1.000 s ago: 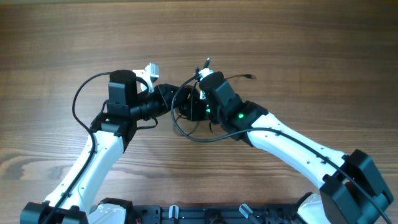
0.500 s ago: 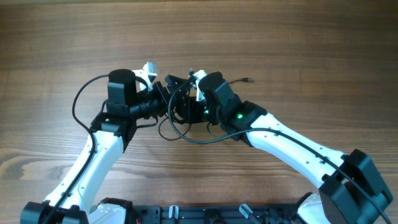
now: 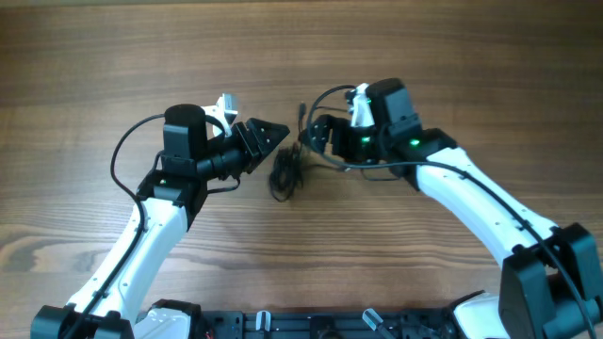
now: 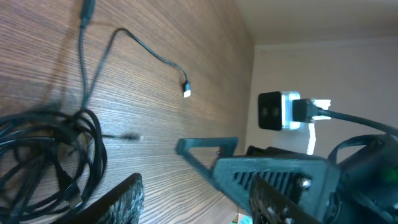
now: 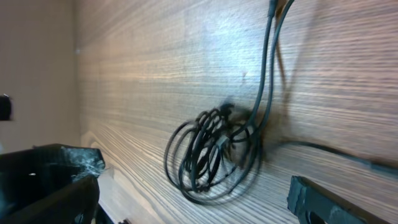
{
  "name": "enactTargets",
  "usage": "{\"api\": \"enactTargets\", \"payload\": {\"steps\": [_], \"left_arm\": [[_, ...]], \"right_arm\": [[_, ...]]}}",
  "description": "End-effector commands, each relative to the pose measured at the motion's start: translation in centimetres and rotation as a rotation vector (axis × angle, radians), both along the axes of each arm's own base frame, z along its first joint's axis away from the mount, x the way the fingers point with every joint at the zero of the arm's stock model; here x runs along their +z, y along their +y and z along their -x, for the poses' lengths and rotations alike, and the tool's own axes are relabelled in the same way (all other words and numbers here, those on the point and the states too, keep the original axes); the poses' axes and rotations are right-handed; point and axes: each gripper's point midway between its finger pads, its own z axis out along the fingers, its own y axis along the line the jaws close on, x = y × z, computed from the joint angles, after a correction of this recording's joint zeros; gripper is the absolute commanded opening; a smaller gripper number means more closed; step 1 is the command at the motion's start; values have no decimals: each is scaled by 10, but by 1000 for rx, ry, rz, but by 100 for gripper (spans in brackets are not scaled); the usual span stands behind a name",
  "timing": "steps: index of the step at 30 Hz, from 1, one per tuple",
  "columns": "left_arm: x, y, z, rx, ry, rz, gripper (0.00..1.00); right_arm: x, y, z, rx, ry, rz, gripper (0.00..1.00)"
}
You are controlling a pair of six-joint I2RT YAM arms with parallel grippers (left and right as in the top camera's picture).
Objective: Untangle cables
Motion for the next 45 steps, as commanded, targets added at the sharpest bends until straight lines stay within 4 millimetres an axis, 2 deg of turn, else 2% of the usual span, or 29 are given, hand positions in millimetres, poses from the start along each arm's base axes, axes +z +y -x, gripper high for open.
{"api": "enactTargets", "payload": {"steps": [1,3,5,8,10,14,17,19,20,22,24,25,27,29,30,32,33,35,36,37,42,43,45], "left_arm": [[-3,3,-2,20,-5,-37,60],[-12,8,0,26,6,-82,65],[-28,18,3,53,32,-165,66],[-55,42,8,153,133,-293,68],[-61,49,10,177,149,-331,68],[-65,41,12,82,54,-437,71],[-71,21,12,28,10,-473,66],[-84,6,7,23,-28,-543,64],[-91,4,6,31,-33,-585,62],[-114,2,5,41,-28,-686,52],[-133,-13,17,-26,1,-701,33],[-138,-21,24,-63,8,-700,29],[-138,-41,35,-156,-48,-715,13],[-130,-57,40,-245,-150,-733,13],[-128,-66,43,-291,-199,-743,20],[-125,-77,49,-353,-264,-757,41],[-123,-78,49,-351,-270,-756,60],[-114,-75,43,-311,-268,-734,77],[-102,-71,37,-265,-272,-707,91],[-95,-69,34,-243,-275,-695,100],[-39,-51,19,-116,-372,-632,100],[-33,-36,13,-36,-351,-644,100],[-35,-14,7,71,-286,-666,100]], "right_arm": [[7,-13,0,37,-49,18,100],[-9,-31,-2,-11,-38,130,100],[-22,-45,3,-30,-11,223,100],[-28,-52,7,-33,3,268,100],[-28,-53,7,-29,-3,273,100],[-27,-52,4,-33,-14,267,100],[-27,-52,4,-33,-14,267,100],[-27,-52,4,-32,-14,267,100],[-27,-52,4,-33,-13,267,99],[-27,-52,4,-32,-12,267,99],[-27,-52,5,-32,-11,268,100],[-27,-52,5,-32,-11,269,99],[-27,-52,4,-32,-14,269,99],[-27,-52,4,-32,-17,268,99],[-26,-51,3,-32,-19,267,99],[-26,-51,3,-32,-22,266,99],[-26,-51,2,-32,-23,267,100],[-27,-52,3,-34,-21,272,99],[-27,-53,3,-35,-18,275,99],[-27,-53,3,-35,-17,275,100],[-27,-53,3,-37,-16,273,100],[-27,-52,4,-34,-14,269,99],[-25,-46,7,-10,-5,237,98]]}}
